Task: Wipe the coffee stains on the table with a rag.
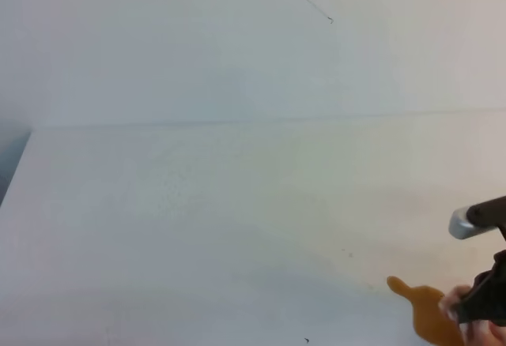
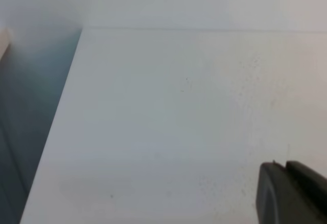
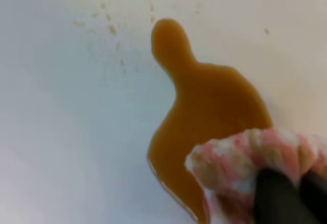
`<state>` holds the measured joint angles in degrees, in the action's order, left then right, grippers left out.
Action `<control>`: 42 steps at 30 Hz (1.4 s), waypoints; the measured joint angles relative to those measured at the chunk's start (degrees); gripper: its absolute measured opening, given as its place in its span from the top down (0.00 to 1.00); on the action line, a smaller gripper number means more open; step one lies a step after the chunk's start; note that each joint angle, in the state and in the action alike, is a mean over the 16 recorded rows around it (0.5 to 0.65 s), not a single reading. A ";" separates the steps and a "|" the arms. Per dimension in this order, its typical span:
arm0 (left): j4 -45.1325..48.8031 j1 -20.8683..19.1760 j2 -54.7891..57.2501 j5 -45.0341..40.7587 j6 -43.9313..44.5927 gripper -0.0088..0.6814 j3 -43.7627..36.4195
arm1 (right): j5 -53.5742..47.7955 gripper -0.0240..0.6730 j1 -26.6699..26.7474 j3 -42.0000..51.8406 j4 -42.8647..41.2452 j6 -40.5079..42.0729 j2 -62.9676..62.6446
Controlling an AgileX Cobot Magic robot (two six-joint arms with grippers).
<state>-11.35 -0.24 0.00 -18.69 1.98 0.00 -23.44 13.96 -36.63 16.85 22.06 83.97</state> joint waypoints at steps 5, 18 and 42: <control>0.00 0.00 0.00 0.00 0.00 0.99 0.00 | 1.68 0.92 0.05 2.02 -1.62 -3.65 0.17; 0.00 0.00 0.00 0.00 0.00 0.99 0.00 | 16.74 0.92 0.17 2.05 -9.09 -12.62 8.09; 0.00 0.00 -0.10 0.06 0.00 0.99 -0.16 | 37.38 0.92 18.19 3.37 -5.55 -21.26 18.65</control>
<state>-11.36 -0.24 -0.10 -18.63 1.98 -0.16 13.94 32.15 -33.27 11.30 0.79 102.61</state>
